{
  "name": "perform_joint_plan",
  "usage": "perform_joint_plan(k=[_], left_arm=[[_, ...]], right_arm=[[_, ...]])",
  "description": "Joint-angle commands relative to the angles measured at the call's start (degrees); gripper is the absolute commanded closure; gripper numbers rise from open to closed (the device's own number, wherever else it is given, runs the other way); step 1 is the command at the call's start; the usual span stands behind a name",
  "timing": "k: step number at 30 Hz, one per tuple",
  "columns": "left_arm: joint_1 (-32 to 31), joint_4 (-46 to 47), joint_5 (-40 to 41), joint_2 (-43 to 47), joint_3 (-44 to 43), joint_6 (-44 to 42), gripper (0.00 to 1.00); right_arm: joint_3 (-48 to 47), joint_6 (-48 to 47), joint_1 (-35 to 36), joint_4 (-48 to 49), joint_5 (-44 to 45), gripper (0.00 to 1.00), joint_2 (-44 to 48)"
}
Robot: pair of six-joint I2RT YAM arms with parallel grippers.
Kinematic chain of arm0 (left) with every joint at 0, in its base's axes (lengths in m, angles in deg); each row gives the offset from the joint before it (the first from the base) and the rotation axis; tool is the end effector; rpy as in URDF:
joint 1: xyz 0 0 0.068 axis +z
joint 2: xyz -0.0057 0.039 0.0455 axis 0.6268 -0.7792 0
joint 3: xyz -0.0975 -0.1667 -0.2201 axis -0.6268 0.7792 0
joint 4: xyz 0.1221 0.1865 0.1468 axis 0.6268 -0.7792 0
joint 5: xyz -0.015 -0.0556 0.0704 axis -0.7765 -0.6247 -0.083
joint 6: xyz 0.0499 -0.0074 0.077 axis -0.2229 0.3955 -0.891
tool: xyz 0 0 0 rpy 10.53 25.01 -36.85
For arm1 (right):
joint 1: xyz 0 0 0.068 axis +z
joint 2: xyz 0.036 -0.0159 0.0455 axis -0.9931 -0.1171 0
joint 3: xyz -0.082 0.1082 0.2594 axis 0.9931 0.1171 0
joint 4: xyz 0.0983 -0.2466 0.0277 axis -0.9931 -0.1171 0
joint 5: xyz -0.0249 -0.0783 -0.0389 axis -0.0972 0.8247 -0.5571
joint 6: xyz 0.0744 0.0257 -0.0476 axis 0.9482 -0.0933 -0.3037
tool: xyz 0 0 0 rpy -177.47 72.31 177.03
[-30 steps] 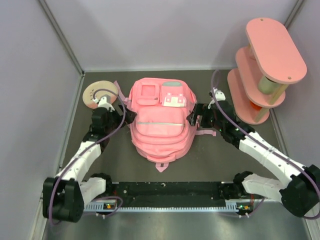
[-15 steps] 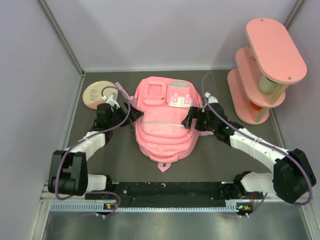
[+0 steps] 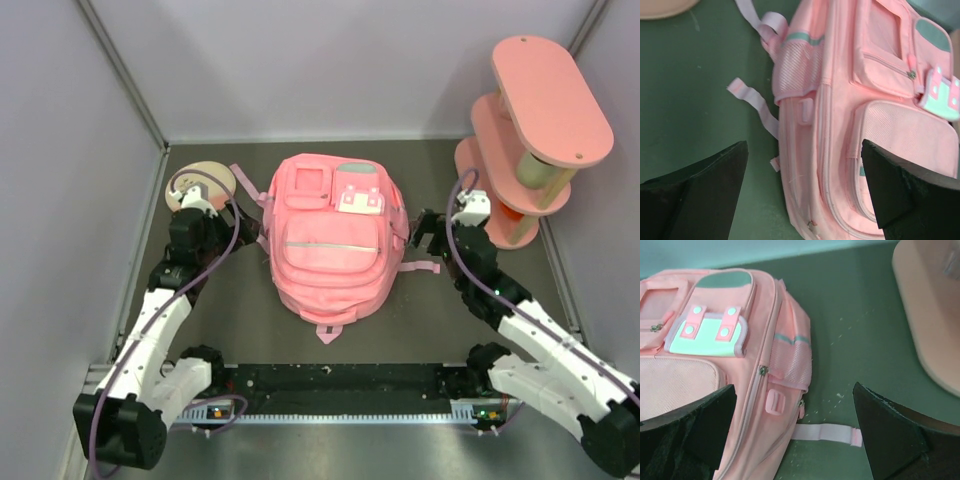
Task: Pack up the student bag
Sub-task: Reset both arms
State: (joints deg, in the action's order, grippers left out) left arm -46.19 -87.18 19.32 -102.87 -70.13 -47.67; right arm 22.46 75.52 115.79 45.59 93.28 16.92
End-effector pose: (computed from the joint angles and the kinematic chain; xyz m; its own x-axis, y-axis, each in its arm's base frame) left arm 0.2412 -0.0418 0.2809 -0.4856 -0.4592 -0.7439 -0.0143 0.8550 -0.5184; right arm 0.2156 0.0964 0.2891 -0.2712 0.2043 -0.9406 -0.0578 0.9720 0.2278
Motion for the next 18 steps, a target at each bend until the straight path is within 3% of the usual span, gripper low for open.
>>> perform_joint_plan(k=[1, 6, 14, 17, 18], left_arm=[[-0.1, -9.0, 11.1, 0.7, -6.7, -4.6, 0.01], [0.0, -11.5, 15.2, 0.9, -9.2, -6.1, 0.02], [0.0, -12.0, 17.1, 4.9, -6.7, -6.1, 0.02], [-0.1, -12.0, 17.7, 6.4, -5.8, -6.0, 0.02], [0.0, -12.3, 17.9, 7.0, -5.4, -5.9, 0.02]], right_arm=[[3.9, -10.4, 0.3, 4.8, 3.6, 0.01, 6.5], [4.8, -6.8, 0.4, -2.4, 8.6, 0.01, 4.7], [2.9, -6.8, -0.6, -3.1, 10.2, 0.01, -2.4], [1.7, -6.4, -4.5, -3.2, 4.3, 0.01, -6.0], [1.1, -5.9, -6.0, -4.1, -1.2, 0.01, -6.8]])
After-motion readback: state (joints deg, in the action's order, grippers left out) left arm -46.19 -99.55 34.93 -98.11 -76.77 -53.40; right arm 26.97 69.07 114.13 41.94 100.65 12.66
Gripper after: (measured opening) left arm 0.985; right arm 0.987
